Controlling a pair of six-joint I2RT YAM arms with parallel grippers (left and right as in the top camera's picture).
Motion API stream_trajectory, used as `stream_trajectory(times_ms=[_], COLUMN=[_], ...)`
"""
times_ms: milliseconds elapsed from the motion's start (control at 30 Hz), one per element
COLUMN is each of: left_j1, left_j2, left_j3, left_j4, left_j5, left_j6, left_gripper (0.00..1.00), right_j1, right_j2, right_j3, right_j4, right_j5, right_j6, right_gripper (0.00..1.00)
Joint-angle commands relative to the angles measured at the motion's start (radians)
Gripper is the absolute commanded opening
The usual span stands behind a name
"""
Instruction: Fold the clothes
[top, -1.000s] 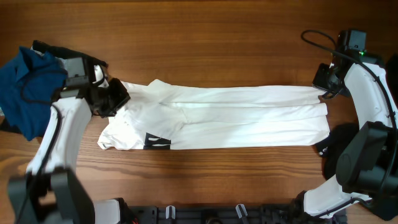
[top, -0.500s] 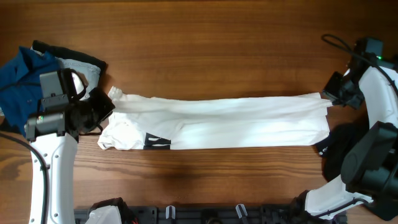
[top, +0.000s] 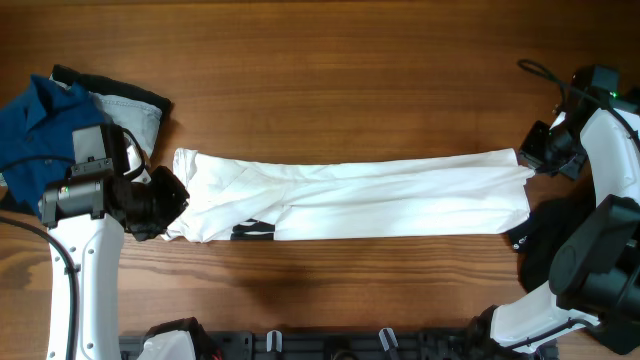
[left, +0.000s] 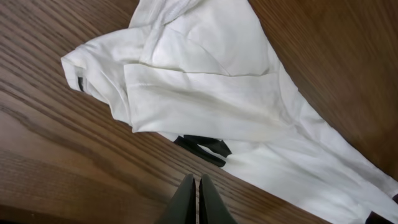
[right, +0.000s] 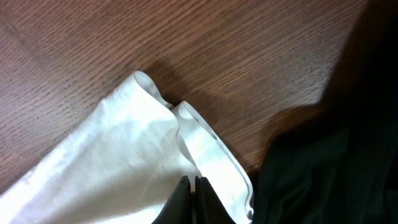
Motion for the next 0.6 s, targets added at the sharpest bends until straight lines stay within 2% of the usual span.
stream_trajectory(times_ms=[0, 33, 100, 300, 433, 500, 567], left_j1=[0.007, 0.007, 0.007, 0.007, -0.034, -0.085, -0.111], left_j2=[-0.013, -0.008, 0.006, 0.096, 0.177, 0.232, 0.281], left_j3=[0.011, 0.011, 0.011, 0.011, 0.011, 0.011, 0.011], left_j4=[0.02, 0.032, 0.053, 0.153, 0.246, 0.304, 0.351], left_j5=[-0.018, -0.018, -0.018, -0.017, -0.016, -0.007, -0.045], left_j6=[0.02, 0.019, 0.019, 0.02, 0.049, 0.125, 0.15], left_gripper=[0.04, 0.05, 0.05, 0.07, 0.19, 0.27, 0.28], right_j1=[0.002, 0.002, 0.002, 0.002, 0.002, 0.003, 0.003], right_j2=[-0.02, -0.02, -0.02, -0.02, -0.02, -0.02, -0.02], right_j3=[-0.01, -0.01, -0.01, -0.01, -0.01, -0.01, -0.01], right_j4=[0.003, 0.002, -0.006, -0.037, -0.034, -0.032, -0.031], right_j5=[0.003, 0.003, 0.003, 0.104, -0.021, -0.093, -0.11], right_j6=[-0.013, -0.013, -0.013, 0.015, -0.037, -0.06, -0.065], right_gripper=[0.04, 0.04, 0.13, 0.13, 0.13, 0.12, 0.12])
